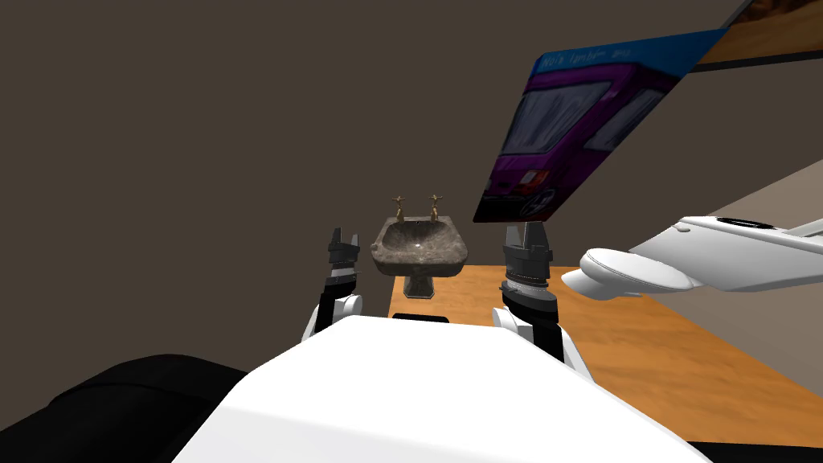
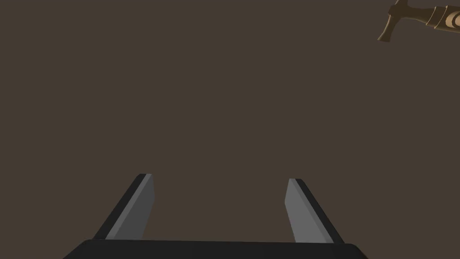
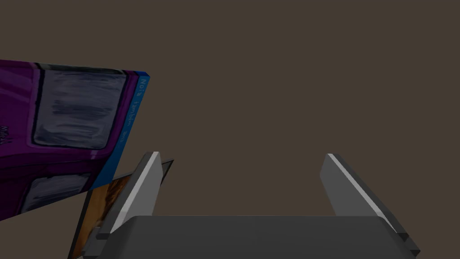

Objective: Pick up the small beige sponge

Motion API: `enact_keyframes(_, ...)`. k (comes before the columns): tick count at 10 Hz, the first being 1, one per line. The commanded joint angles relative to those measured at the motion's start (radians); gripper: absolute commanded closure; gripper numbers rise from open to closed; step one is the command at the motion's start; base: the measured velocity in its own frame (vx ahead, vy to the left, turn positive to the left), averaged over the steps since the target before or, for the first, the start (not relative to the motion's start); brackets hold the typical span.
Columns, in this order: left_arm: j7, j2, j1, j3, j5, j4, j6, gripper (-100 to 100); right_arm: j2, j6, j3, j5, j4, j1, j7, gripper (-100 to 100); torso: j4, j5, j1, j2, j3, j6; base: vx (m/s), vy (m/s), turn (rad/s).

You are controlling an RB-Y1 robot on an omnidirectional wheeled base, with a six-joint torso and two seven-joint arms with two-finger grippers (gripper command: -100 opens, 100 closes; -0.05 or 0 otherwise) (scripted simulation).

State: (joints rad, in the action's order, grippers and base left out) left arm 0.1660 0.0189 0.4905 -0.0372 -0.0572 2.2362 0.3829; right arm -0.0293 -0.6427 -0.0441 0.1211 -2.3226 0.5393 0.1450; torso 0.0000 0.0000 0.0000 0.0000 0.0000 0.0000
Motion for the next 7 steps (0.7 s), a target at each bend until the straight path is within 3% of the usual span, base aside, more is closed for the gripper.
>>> enact_keyframes(1,-0.007,0.018,-0.009,-0.007,-0.004,0.002,-0.03,-100,0.0,0.0,0.0,0.0,0.0,0.0,0.0,0,0.0,0.0,0.0,0.0,0.0,0.0,-0.003,-0.009,-0.001)
enact_keyframes(7,-0.034,0.074,-0.06,-0.04,-0.022,0.017,-0.179,-100,0.0,0.0,0.0,0.0,0.0,0.0,0.0,0,0.0,0.0,-0.001,0.001,0.0,0.0,-0.011,-0.022,0.0)
